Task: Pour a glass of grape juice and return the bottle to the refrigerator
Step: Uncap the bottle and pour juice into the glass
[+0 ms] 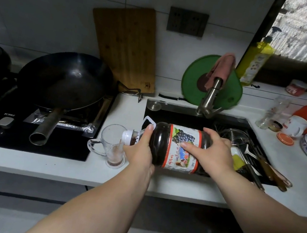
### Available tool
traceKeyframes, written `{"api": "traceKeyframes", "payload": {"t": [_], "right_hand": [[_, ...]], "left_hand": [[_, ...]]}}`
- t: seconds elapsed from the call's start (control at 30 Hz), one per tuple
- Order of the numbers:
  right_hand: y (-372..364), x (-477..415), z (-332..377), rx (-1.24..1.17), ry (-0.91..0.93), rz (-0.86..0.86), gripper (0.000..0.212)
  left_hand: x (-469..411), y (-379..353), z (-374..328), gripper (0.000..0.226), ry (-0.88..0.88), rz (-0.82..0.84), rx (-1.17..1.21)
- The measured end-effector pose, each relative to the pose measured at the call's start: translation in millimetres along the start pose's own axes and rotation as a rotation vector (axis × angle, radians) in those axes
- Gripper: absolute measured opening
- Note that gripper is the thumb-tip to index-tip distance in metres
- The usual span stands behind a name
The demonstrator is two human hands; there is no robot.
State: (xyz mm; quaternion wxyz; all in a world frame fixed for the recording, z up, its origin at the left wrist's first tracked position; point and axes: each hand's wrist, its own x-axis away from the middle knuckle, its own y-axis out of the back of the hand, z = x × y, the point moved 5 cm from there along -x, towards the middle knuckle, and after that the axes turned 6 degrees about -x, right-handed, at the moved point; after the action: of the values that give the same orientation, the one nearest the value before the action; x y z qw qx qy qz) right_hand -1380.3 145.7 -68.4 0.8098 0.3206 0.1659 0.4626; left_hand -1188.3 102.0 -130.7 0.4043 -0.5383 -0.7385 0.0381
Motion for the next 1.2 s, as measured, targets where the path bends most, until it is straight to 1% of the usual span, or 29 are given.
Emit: {"api": "traceKeyframes", "payload": {"t": [0.1, 0.2, 0.23, 0.27, 0.37, 0.4, 0.5, 0.63, 0.77, 0.87, 1.03, 1.13, 1.2], "right_hand": [[1, -2, -2, 0.006, 0.001, 0.001, 0.105], [1, -5, -2, 0.012, 0.013, 0.0, 0.103], [2, -5, -3, 0.017, 0.014, -0.001, 0.101], [3, -6, -3, 0.019, 0.014, 0.0, 0.1], [2, -7, -3, 0.028, 0.024, -0.007, 0.098], [2, -7, -3, 0.03, 0.026, -0.011, 0.098], [1, -10, -3, 0.036, 0.03, -0.013, 0.099], [1, -13, -3, 0.03, 0.027, -0.012, 0.101], [2, -16, -2, 0.025, 0.031, -0.013, 0.105], [2, -16, -2, 0.027, 0.037, -0.014, 0.102], [4, -15, -2, 0.033, 0.035, -0.017, 0.099], [4, -14, -3, 0.033, 0.034, -0.021, 0.1], [5, -14, -3, 0.037, 0.03, -0.023, 0.099]], "left_hand": [[0, -3, 2, 0.07, -0.004, 0.013, 0.02], [-1, -6, 5, 0.085, 0.023, 0.039, 0.038], [-1, -7, 7, 0.086, 0.034, 0.039, 0.038], [0, -6, 7, 0.084, 0.031, 0.029, 0.046], [-1, -5, 4, 0.065, 0.015, 0.004, 0.023], [-3, -4, 4, 0.063, 0.016, 0.0, 0.023], [-3, -6, 4, 0.065, 0.022, 0.013, 0.018], [-3, -8, 4, 0.072, 0.034, 0.032, 0.027], [-3, -8, 4, 0.065, 0.031, 0.009, 0.027], [-3, -9, 5, 0.074, 0.048, 0.019, 0.034], [0, -9, 5, 0.082, 0.047, 0.005, 0.037], [0, -9, 6, 0.092, 0.058, 0.001, 0.048], [0, -9, 6, 0.093, 0.062, 0.011, 0.05]]}}
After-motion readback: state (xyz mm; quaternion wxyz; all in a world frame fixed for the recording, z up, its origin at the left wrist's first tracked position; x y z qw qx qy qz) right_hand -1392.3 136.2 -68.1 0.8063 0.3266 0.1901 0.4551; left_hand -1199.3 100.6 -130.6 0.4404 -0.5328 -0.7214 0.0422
